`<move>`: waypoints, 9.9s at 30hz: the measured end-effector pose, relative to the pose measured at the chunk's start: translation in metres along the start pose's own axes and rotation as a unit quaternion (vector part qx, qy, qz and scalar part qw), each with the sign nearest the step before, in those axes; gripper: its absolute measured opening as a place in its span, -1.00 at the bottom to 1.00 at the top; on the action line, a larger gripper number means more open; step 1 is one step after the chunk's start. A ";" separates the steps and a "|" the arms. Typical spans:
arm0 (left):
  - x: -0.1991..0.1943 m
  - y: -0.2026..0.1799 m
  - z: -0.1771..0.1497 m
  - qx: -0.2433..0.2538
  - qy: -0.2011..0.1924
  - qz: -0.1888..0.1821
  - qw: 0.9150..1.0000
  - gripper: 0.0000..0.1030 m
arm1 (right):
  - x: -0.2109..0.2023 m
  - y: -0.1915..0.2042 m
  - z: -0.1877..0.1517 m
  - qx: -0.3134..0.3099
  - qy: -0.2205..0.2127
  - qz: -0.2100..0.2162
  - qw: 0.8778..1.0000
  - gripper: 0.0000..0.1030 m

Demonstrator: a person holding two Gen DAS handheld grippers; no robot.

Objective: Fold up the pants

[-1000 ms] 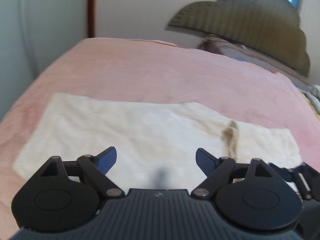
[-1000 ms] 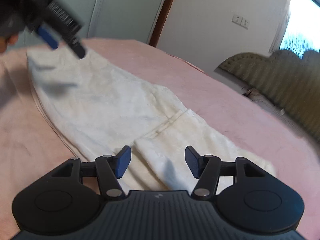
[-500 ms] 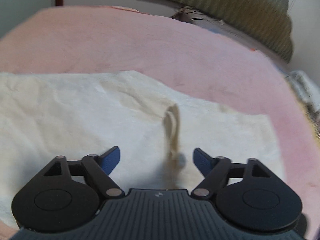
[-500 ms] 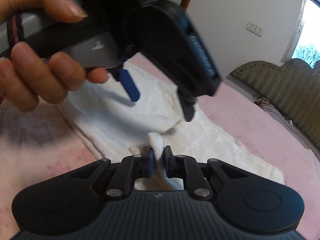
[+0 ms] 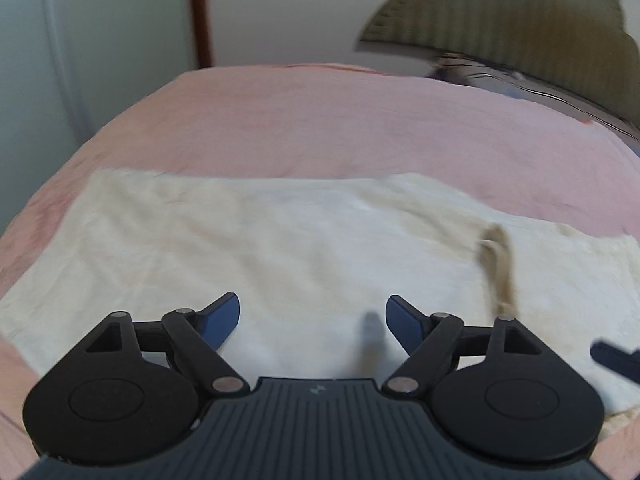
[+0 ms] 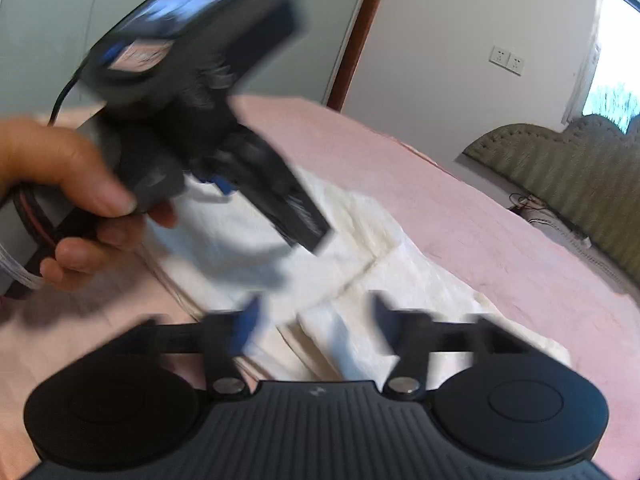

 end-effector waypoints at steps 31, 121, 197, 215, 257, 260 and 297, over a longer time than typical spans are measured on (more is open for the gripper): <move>-0.018 0.218 0.026 -0.283 0.106 -0.064 0.951 0.85 | 0.078 0.170 0.142 -0.226 -0.085 0.055 0.969 -0.49; -0.057 -0.036 0.012 -0.047 -0.006 -0.173 0.984 0.23 | -0.007 -0.222 -0.144 0.534 -0.059 0.220 0.814 0.73; -0.052 -0.034 -0.049 0.060 0.024 -0.123 0.990 0.65 | -0.078 -0.094 -0.084 0.294 0.028 -0.003 0.955 -0.07; 0.055 0.012 0.007 -0.124 0.227 -0.316 0.913 0.87 | 0.002 -0.210 -0.152 0.483 0.025 0.145 0.863 0.31; -0.021 -0.019 0.022 0.060 -0.055 -0.046 0.996 0.88 | 0.006 -0.171 -0.010 0.215 -0.020 -0.007 0.976 0.00; 0.006 -0.035 0.005 0.097 -0.038 -0.013 0.994 0.84 | 0.016 -0.145 -0.006 0.164 -0.002 0.031 0.986 0.07; -0.038 -0.008 -0.086 0.057 -0.022 -0.039 0.997 0.84 | -0.021 -0.047 -0.041 0.286 0.011 -0.050 0.957 1.00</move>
Point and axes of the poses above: each gripper's, at about its wrist camera, not at the fingertips, and x roughly the way its jaws point, y to its left, z to its top, the point moved 2 cm from there along x, roughly the way its jaws point, and after that the axes turned 14 degrees about -x, right-handed, at the moved point
